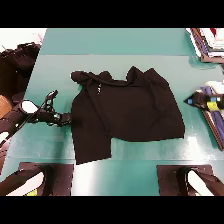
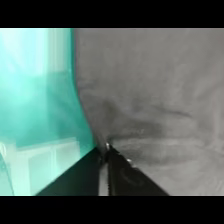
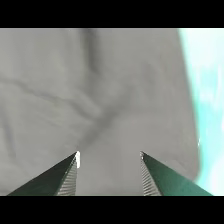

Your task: Fold the shirts.

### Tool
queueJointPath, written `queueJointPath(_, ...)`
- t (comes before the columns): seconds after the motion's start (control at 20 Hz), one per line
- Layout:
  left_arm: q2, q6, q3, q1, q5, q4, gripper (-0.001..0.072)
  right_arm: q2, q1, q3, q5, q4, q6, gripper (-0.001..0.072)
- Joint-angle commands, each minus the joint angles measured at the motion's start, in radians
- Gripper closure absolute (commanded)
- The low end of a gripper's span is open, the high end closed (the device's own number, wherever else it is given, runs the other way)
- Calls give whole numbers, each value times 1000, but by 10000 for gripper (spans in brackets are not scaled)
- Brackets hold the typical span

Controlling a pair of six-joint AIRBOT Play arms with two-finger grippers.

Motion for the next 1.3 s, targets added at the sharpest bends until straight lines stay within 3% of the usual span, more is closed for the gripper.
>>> queueJointPath(0.0,1,14,19,0,10,-5,680,70,-201,-181,72,-4,-4,254)
queueJointPath(0.3,3,26,137,0,-16,-2,680,21,-354,-412,77,18,-32,262)
queueJointPath(0.55,3,26,138,0,-25,0,680,-122,-341,-399,-35,159,-69,314)
queueJointPath(0.65,3,25,138,0,-24,-1,680,-170,-288,-367,-34,156,-94,437)
queueJointPath(0.75,3,25,138,0,-30,-1,681,-209,-202,-325,-34,156,-127,698)
queueJointPath(0.95,98,-24,228,2,-61,87,682,-166,-50,-132,-34,148,-129,699)
queueJointPath(1.25,341,-37,802,32,-122,211,680,47,4,467,-156,146,-129,699)
